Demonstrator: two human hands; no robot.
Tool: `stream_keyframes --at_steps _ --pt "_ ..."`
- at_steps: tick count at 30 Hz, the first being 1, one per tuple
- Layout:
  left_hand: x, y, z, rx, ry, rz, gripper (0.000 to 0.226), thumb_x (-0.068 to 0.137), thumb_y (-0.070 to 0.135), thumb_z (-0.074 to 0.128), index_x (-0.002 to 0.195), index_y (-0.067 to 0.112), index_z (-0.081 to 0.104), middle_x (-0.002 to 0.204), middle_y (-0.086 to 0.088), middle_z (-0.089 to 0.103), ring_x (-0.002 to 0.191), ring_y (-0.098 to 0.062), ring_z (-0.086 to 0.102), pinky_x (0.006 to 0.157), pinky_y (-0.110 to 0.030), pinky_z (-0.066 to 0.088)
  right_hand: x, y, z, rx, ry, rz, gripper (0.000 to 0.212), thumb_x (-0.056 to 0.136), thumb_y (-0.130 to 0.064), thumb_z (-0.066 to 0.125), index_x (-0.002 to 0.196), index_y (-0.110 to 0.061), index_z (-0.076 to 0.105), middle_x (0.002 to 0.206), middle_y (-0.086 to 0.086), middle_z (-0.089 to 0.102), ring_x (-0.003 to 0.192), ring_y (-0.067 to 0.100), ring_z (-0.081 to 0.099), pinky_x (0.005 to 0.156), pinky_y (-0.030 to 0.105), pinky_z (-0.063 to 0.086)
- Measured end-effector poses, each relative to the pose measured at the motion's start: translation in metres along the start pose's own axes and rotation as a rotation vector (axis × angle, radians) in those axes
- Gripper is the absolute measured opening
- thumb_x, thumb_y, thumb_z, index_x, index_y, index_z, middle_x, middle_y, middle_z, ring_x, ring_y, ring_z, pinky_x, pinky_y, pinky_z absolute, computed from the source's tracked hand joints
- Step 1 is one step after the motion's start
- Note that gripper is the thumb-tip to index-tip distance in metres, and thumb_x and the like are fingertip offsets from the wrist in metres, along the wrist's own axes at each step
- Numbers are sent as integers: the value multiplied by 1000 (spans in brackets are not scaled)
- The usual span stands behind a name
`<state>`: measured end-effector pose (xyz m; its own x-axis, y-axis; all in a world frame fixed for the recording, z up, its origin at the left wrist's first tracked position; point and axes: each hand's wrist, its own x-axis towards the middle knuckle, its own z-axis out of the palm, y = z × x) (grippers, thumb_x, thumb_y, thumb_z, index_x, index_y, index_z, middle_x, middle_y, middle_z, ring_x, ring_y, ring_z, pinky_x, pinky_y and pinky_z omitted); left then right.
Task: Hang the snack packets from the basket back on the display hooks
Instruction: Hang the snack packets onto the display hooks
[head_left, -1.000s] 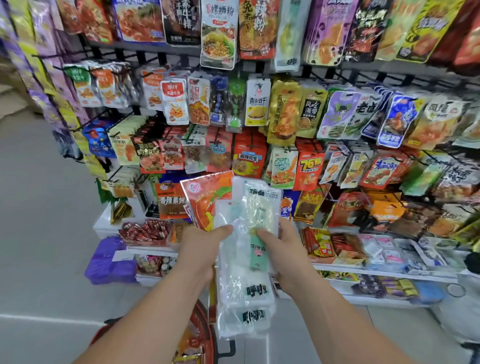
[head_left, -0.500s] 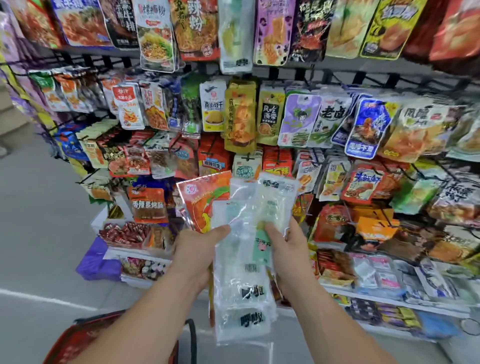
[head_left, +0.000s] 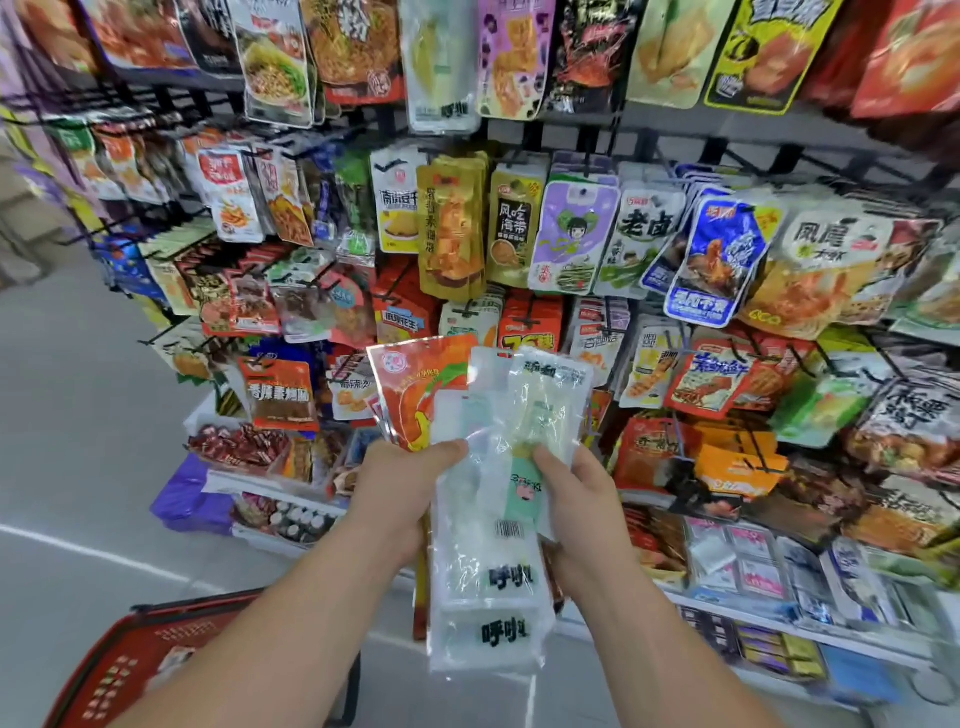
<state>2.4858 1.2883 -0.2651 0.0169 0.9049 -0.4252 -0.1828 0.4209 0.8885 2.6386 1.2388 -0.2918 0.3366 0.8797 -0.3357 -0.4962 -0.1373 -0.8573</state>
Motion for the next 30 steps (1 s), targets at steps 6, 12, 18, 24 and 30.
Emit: stream_keyframes --at_steps 6,12,18,24,30 --pt "18 6 13 36 -90 -33 13 85 -5 78 98 -5 75 93 -22 79 87 -42 77 83 -61 61 11 -10 -2 -63 -51 32 18 102 -8 59 118 -11 68 108 16 78 95 37 75 76 47 62" --pt "52 22 10 61 -173 -41 19 87 -3 78 105 -5 74 96 -18 80 87 -37 78 83 -53 63 35 -23 14 -84 -53 88 23 101 -11 61 124 -8 66 114 21 75 105 46 71 93 63 56" --pt "95 44 0 61 -220 10 13 87 -2 78 98 6 77 92 -8 81 92 -32 78 90 -53 60 54 -29 49 -29 -2 -3 24 104 -17 57 126 -17 66 115 15 76 98 36 74 75 49 60" --pt "127 50 -1 12 -231 -56 15 85 -3 80 99 2 77 93 -13 81 91 -36 77 89 -58 60 71 -28 66 -60 87 -66 19 105 -15 56 120 -18 67 106 13 78 84 30 76 58 39 58" --pt "141 51 -11 30 -219 -52 11 86 -5 77 95 1 77 96 -17 80 94 -41 76 93 -59 59 88 -40 51 -79 113 -24 22 104 -14 56 122 -19 68 100 11 78 82 29 74 64 41 59"
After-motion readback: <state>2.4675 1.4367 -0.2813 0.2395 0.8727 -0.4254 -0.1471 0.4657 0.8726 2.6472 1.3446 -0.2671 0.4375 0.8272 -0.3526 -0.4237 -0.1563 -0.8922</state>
